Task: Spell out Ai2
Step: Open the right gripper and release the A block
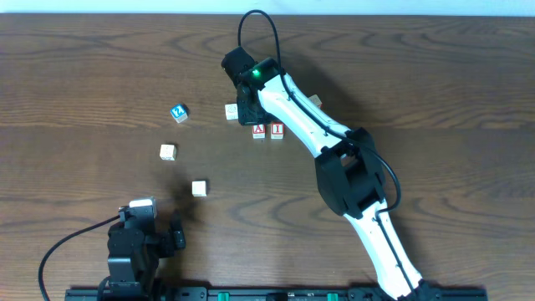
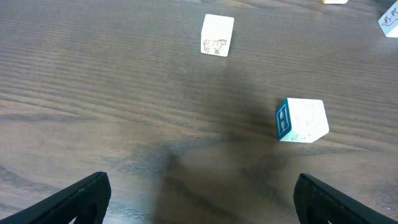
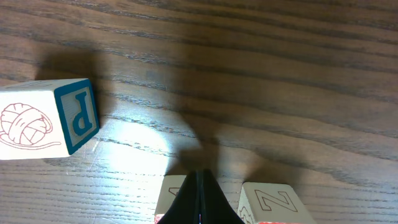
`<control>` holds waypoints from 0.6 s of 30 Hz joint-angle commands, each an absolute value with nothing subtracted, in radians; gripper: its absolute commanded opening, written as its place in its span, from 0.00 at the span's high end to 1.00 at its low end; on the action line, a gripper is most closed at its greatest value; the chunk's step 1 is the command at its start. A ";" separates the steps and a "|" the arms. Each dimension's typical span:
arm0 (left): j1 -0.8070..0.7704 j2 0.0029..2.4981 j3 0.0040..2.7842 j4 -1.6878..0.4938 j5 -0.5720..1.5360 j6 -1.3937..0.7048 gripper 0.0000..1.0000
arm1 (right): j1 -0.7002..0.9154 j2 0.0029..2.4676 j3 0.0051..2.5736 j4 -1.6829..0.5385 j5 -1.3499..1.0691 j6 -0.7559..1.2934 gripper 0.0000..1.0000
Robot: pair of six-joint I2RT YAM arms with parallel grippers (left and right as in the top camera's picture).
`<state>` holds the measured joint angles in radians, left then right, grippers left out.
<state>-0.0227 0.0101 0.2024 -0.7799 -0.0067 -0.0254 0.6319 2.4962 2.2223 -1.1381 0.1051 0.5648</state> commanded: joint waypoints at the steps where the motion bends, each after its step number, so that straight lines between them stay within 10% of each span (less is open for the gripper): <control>1: -0.026 0.004 0.179 -0.813 -0.014 -0.022 0.05 | 0.626 2.506 2.217 -1.140 0.116 0.552 0.98; 18: -0.026 0.004 0.179 -0.813 -0.014 -0.022 0.05 | 0.631 2.506 2.281 -1.085 0.112 0.506 0.98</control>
<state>-0.0227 0.0101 0.2024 -0.7799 -0.0067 -0.0254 0.6315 2.4962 2.2349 -1.0832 0.1051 0.5434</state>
